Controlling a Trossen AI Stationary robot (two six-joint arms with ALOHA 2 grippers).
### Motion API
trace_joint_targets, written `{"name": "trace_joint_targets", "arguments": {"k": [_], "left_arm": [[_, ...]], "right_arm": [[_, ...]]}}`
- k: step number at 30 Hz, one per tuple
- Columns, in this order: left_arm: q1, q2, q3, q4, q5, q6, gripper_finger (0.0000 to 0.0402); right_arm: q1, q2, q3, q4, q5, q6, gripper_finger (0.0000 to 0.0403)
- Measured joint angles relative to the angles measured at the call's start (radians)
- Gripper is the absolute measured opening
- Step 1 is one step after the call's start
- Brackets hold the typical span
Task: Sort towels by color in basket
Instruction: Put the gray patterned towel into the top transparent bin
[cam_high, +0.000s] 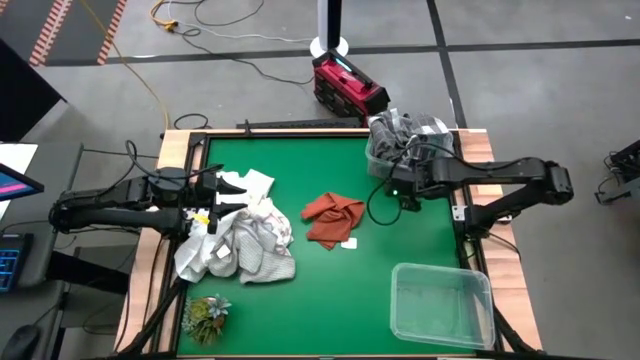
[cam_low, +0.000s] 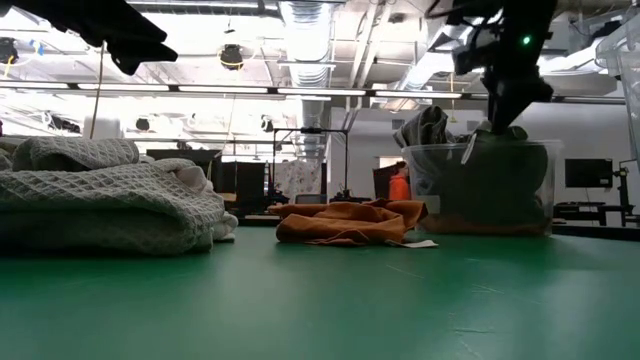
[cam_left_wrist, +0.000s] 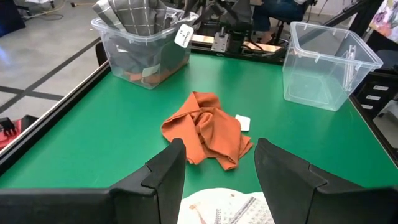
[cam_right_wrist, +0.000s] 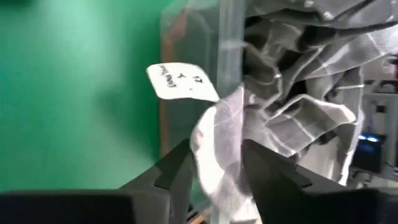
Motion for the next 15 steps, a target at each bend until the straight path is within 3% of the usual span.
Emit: {"name": "trace_joint_targets", "arguments": {"k": [7, 12, 15], "left_arm": [[0.000, 0.000, 0.000, 0.001, 0.000, 0.000, 0.0180], [0.000, 0.000, 0.000, 0.001, 0.001, 0.000, 0.0180], [0.000, 0.000, 0.000, 0.001, 0.001, 0.000, 0.0180]], "right_arm": [[-0.139, -0.021, -0.003, 0.085, -0.026, 0.002, 0.0021], [-0.281, -0.043, 0.032, 0.164, -0.121, 0.110, 0.0027], [-0.412, -0.045, 0.046, 0.210, -0.248, 0.193, 0.0017]]}}
